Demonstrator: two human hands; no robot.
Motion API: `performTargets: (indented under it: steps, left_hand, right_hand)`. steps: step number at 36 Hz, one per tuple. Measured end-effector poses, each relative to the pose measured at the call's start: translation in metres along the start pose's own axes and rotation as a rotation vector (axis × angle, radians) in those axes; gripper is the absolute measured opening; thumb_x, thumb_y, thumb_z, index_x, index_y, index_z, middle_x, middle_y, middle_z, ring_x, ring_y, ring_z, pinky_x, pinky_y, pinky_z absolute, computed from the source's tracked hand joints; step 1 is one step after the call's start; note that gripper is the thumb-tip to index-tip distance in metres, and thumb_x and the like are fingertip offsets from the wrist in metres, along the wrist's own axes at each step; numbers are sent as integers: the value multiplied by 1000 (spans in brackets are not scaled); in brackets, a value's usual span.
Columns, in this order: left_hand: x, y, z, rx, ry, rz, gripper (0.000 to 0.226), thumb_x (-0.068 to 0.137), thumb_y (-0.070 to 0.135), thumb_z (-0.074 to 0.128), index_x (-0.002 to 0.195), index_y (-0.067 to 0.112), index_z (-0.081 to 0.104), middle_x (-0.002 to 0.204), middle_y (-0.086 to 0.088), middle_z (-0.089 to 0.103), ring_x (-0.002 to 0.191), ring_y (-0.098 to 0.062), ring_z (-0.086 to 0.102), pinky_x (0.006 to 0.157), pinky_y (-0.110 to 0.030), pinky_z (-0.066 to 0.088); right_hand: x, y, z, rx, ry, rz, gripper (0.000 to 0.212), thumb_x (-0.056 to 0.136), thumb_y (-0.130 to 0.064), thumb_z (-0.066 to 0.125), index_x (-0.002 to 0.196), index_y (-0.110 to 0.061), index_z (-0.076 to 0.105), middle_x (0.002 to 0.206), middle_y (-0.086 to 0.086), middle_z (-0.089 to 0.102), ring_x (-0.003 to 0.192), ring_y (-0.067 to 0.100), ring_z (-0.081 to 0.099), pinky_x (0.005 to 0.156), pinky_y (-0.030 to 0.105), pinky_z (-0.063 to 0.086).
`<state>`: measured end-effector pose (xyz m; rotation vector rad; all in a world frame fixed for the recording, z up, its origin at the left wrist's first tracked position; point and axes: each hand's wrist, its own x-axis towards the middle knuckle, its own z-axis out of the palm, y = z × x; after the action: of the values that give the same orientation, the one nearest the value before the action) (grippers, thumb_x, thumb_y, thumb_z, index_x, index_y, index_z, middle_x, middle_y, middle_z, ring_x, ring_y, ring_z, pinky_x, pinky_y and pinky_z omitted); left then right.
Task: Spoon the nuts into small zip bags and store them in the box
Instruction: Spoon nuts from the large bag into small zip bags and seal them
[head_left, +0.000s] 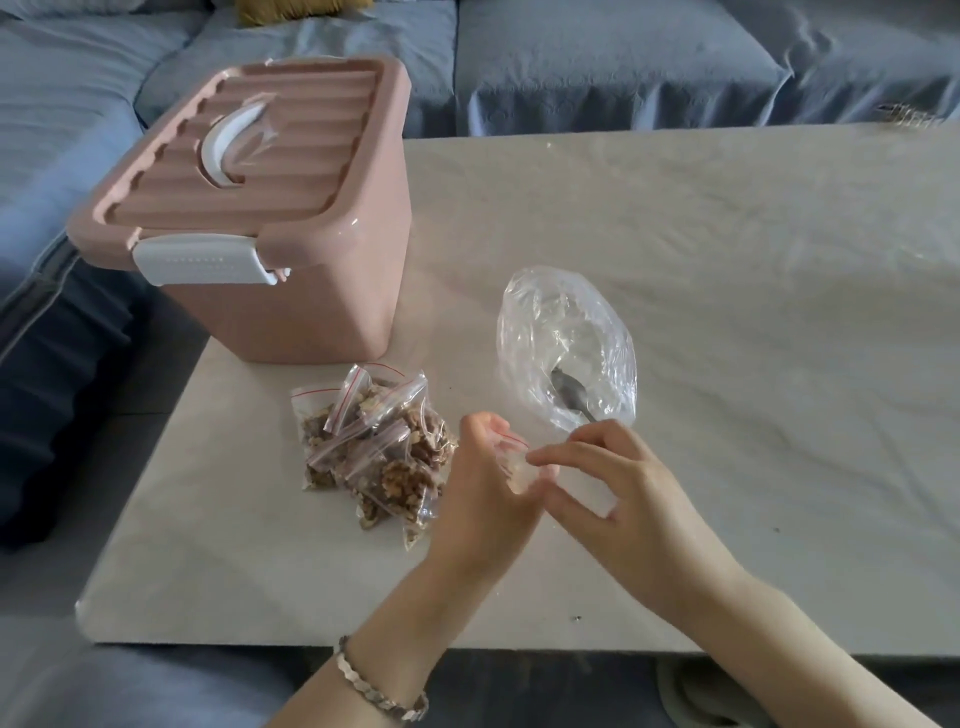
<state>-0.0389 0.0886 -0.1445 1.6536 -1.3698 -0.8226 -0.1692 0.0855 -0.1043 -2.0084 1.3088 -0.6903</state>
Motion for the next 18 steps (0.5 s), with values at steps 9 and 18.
performTargets:
  steps: [9, 18]
  left_hand:
    - [-4, -8, -13, -130, -229, -46, 75, 61, 38, 83, 116, 28, 33, 98, 17, 59, 91, 4, 57, 84, -11, 43]
    - [-8, 4, -27, -461, -374, -243, 10, 76, 9, 70, 72, 11, 61, 64, 3, 58, 59, -7, 56, 57, -17, 50]
  right_hand:
    - [14, 1, -1, 12, -80, 94, 15, 87, -20, 61, 79, -33, 66, 83, -19, 61, 86, -4, 54, 73, 4, 36]
    - [12, 5, -19, 168, -12, 117, 24, 82, -18, 67, 71, -39, 65, 84, -24, 66, 79, 1, 60, 69, 6, 41]
